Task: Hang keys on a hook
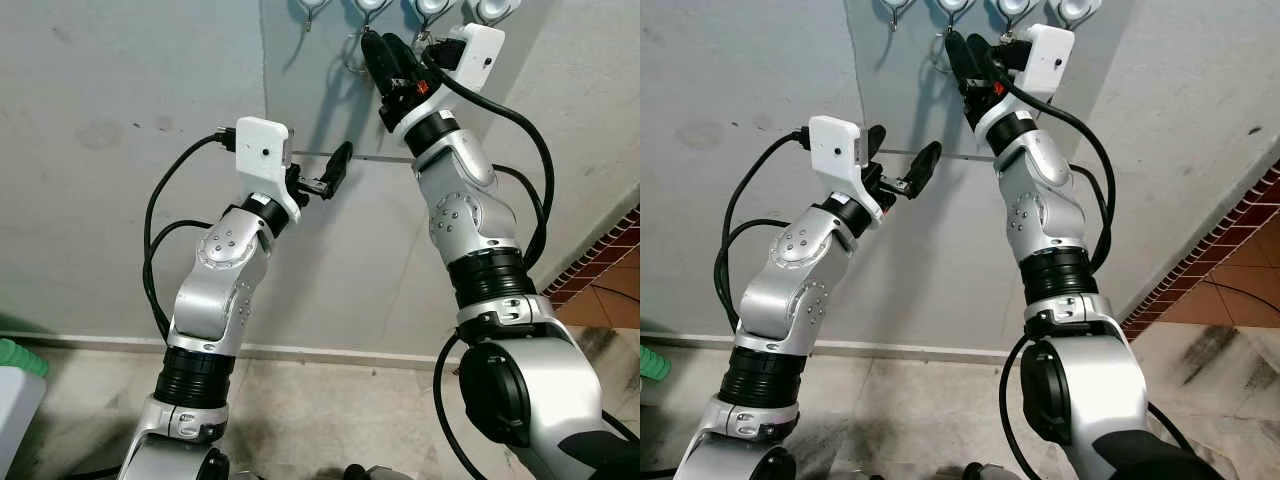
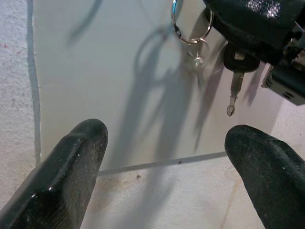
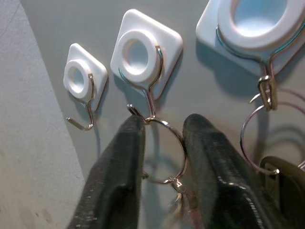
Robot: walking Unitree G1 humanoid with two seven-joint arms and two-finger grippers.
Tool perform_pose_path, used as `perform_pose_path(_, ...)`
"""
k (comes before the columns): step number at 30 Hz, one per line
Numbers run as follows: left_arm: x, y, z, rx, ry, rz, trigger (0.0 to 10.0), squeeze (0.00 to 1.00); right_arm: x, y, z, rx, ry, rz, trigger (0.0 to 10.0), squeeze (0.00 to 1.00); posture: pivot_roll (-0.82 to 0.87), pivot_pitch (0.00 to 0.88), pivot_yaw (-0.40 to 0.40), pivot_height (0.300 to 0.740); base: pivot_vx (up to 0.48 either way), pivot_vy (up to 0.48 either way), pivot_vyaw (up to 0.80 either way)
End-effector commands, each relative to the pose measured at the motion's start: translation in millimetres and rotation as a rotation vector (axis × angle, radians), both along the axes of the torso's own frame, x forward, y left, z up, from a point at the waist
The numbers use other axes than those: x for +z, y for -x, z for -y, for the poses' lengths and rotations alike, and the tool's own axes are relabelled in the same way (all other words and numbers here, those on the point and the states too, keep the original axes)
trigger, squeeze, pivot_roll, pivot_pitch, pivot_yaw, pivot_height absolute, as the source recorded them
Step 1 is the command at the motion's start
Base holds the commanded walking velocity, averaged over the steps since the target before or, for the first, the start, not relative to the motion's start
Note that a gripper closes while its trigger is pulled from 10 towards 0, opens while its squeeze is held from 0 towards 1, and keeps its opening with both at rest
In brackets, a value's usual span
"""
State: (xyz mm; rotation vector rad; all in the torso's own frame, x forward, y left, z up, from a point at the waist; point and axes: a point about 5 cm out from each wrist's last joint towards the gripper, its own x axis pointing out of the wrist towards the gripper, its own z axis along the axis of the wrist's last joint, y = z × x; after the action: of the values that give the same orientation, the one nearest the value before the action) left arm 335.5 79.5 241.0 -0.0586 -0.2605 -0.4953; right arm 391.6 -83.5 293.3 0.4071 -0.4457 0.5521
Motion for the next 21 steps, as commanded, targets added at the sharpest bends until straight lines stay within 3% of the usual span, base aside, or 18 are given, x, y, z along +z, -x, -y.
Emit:
perform_pose_path(1, 0.1, 2.0, 0.7, -0.002, -0.001, -0.003, 10.0, 0.0, -3.2, 0.5, 0.8, 0.009, 0.0, -0.014, 10.0, 1.0, 0.01, 0.134, -0.079, 0.74, 0.0, 0.0, 0.0)
perform_pose_path(9, -3.0, 2.2, -2.1, 0.016, 0.006, -0.016, 10.0, 0.0, -15.4, 2.9, 5.6, -0.025, 0.02, -0.027, 10.0, 1.0, 0.01, 0.144, -0.079, 0.74, 0.0, 0.0, 0.0)
perform_pose_path(15, -17.5, -0.1, -11.2, 0.083, 0.031, -0.065, 10.0, 0.0, -48.5, 12.2, 15.5, -0.086, 0.077, -0.037, 10.0, 1.0, 0.02, 0.143, -0.074, 0.74, 0.0, 0.0, 0.0)
perform_pose_path(17, -31.4, -1.3, -17.7, 0.138, 0.024, -0.094, 10.0, 0.0, -68.0, 15.8, 23.3, -0.115, 0.112, -0.068, 10.0, 0.44, 0.01, 0.141, -0.069, 0.74, 0.0, 0.0, 0.0)
perform_pose_path(18, -31.4, -1.3, -17.7, 0.138, 0.024, -0.094, 10.0, 0.0, -68.0, 15.8, 23.3, -0.115, 0.112, -0.068, 10.0, 0.44, 0.01, 0.141, -0.069, 0.74, 0.0, 0.0, 0.0)
perform_pose_path(19, -44.0, -1.2, -22.7, 0.174, 0.025, -0.126, 10.0, 0.0, -82.3, 19.3, 30.5, -0.139, 0.136, -0.097, 10.0, 0.0, 0.01, 0.139, -0.064, 0.74, 0.0, 0.0, 0.0)
perform_pose_path(21, -56.6, -0.8, -28.0, 0.205, 0.062, -0.175, 10.0, 0.0, -96.1, 22.0, 38.6, -0.181, 0.166, -0.133, 10.0, 0.0, 0.01, 0.139, -0.059, 0.74, 0.0, 0.0, 0.0)
